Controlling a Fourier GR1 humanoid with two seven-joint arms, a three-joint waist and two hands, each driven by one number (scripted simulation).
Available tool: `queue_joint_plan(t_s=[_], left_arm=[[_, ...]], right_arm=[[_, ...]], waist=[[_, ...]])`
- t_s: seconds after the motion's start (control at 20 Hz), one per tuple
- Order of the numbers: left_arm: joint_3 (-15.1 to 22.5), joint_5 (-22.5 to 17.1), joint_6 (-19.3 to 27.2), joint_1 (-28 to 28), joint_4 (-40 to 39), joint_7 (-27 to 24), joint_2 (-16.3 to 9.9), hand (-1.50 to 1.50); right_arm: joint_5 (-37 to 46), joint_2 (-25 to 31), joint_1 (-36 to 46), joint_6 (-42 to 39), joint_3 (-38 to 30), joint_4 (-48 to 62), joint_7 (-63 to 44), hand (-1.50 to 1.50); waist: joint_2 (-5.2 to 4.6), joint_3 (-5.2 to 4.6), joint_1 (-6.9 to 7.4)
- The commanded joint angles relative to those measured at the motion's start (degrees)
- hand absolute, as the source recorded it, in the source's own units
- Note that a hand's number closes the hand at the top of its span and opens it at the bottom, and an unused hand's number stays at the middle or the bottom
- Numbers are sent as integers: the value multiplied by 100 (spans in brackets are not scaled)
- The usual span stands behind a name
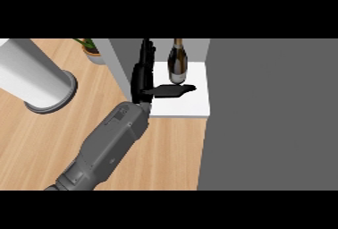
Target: Pick up the wine, place it into the cabinet and close the cabinet
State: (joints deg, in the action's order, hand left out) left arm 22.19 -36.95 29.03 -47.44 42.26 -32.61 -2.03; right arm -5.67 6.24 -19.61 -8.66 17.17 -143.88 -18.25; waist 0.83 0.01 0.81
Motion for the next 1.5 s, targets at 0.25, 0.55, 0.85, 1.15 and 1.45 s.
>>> queue_joint_plan(t_s=[0.25, 0.55, 0.85, 1.15, 1.45], left_arm=[[641, 191, 79, 1834, 2384, 347, -395, -150], [1319, 619, 921, 2757, 3910, 625, -307, -150], [1790, 949, 1045, 3884, 5068, 499, -631, -150], [1742, 905, 808, 4502, 5699, 489, -1168, -150], [1282, 689, 273, 5265, 6045, 102, -1894, -150]], right_arm=[[-168, 158, -301, 58, 117, -1250, -397, -150], [-267, 188, -138, 205, 94, -1299, -682, -150], [-103, 235, 105, 223, 115, -1197, -730, -150], [-456, 1022, -38, -720, 570, -1112, -934, 150], [-588, 1121, -139, -1121, 1507, -999, -842, 150]], waist=[[-2, -2, -17], [-12, 0, -43], [-41, -4, -63], [-35, -3, -76], [-52, -10, -47]])
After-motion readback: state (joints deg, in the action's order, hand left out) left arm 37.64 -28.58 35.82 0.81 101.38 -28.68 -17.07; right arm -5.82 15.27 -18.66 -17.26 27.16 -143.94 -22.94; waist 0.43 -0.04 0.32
